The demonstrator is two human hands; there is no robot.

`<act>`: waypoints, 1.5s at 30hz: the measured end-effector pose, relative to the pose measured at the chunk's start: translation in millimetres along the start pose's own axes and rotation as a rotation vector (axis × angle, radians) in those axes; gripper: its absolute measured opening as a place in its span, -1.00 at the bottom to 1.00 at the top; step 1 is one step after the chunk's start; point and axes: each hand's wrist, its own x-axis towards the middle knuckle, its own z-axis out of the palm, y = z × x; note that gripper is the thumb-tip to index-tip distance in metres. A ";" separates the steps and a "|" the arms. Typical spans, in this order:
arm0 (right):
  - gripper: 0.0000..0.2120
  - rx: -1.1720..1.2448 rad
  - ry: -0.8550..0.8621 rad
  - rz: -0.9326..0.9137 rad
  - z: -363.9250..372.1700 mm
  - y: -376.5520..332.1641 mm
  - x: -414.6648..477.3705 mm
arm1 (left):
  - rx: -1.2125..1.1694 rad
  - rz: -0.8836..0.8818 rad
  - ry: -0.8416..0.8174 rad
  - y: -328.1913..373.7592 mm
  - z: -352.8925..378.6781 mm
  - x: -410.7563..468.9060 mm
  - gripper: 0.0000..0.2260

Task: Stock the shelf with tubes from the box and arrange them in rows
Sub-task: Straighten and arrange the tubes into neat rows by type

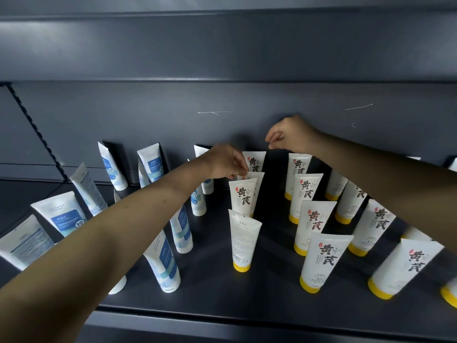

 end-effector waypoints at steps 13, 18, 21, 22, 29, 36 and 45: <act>-0.73 0.140 -0.211 -0.091 -12.9 -39.8 -47.1 | -0.002 0.131 0.021 -2.5 -32.3 -81.5 -0.82; -0.70 0.169 -0.319 -0.156 -7.2 -67.6 -59.1 | 0.070 0.117 -0.172 3.7 -6.6 -105.2 -0.76; -0.71 0.170 -0.348 -0.171 -2.8 -79.1 -62.8 | 0.195 0.161 -0.168 4.4 6.0 -108.2 -0.77; -0.72 0.156 -0.358 -0.171 -1.6 -81.8 -64.0 | 0.212 0.174 -0.152 4.5 9.5 -109.3 -0.78; -0.81 0.019 -0.354 -0.157 13.6 -89.2 -70.3 | 0.117 0.184 -0.057 2.2 18.0 -116.3 -0.87; -0.75 -0.020 -0.152 -0.177 21.8 -87.2 -68.1 | 0.060 0.154 -0.073 7.5 20.8 -129.2 -0.89; -0.76 -0.066 -0.170 -0.155 28.7 -81.2 -63.1 | 0.002 0.121 -0.060 9.2 27.6 -139.0 -0.91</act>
